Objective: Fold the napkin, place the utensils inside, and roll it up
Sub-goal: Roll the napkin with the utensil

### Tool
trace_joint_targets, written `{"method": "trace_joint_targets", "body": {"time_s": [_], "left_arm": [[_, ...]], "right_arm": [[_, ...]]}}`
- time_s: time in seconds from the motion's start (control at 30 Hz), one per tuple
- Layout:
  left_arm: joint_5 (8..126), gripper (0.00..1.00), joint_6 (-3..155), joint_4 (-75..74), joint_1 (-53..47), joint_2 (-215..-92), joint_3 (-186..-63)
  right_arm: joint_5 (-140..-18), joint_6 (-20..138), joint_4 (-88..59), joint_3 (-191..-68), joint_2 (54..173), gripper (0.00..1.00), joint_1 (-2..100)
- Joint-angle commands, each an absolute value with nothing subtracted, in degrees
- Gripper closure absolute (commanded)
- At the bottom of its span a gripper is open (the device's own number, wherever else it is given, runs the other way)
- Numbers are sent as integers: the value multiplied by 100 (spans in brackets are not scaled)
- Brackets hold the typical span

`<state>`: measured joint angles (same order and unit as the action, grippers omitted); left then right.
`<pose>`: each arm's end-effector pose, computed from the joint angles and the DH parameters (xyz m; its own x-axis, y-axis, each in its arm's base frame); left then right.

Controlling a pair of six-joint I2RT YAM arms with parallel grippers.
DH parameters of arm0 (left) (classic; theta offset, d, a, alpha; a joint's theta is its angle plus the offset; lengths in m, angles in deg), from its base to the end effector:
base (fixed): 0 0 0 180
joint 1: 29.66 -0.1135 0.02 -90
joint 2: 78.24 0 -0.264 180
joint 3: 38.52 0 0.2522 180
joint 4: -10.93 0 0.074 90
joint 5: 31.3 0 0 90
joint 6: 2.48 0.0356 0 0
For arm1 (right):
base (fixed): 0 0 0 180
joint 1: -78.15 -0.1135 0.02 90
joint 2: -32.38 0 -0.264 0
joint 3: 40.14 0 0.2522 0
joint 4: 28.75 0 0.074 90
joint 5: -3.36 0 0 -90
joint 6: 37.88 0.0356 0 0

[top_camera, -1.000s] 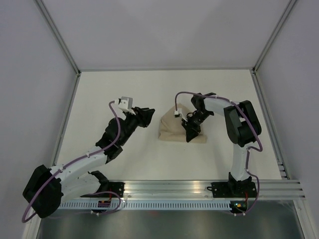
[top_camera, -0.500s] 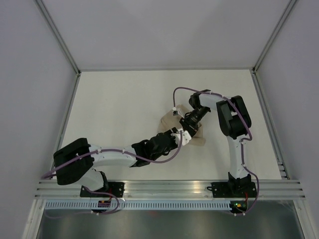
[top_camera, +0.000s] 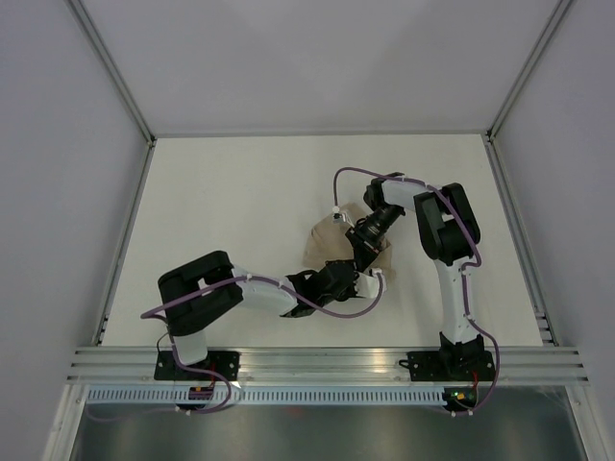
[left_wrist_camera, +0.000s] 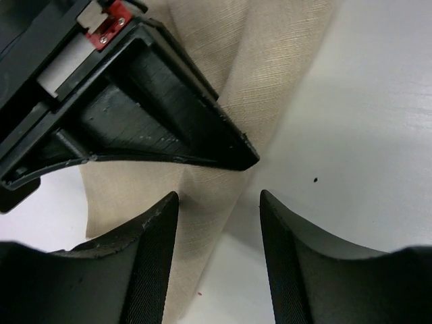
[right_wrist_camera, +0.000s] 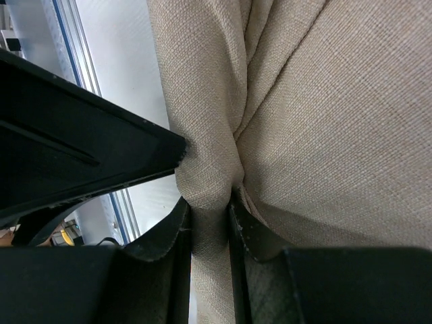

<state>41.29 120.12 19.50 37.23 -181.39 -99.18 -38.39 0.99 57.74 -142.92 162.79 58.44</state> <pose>0.1494 -0.3229 0.1400 0.2358 0.7572 -0.6091 0.7753 0.2314 0.5877 0.3437 0.1514 0.1084 -0.5878 -0.7613 -0.2737 -0.6298 0.2183 0.7455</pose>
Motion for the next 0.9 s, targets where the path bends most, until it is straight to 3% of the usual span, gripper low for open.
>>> {"method": "trace_joint_targets", "body": {"time_s": [0.0, 0.53, 0.6, 0.73, 0.87], "left_arm": [[4428, 43, 12478, 1941, 3740, -18247, -10194], [5447, 49, 12259, 834, 3099, -18528, -10554], [5465, 58, 12180, 781, 3090, -18581, -10589], [5588, 84, 12048, 509, 3090, -18634, -10730], [5755, 98, 11750, 210, 3072, -18617, -10932]], "right_arm": [[-5096, -202, 4785, -14179, 16843, 96, 5785], [-5043, -158, 4891, -14338, 16949, 96, 5820], [-5043, -141, 4882, -14355, 16940, 94, 5829], [-5096, 26, 4706, -14320, 16791, 80, 5855], [-5043, 219, 4584, -14364, 16519, 64, 5846]]}}
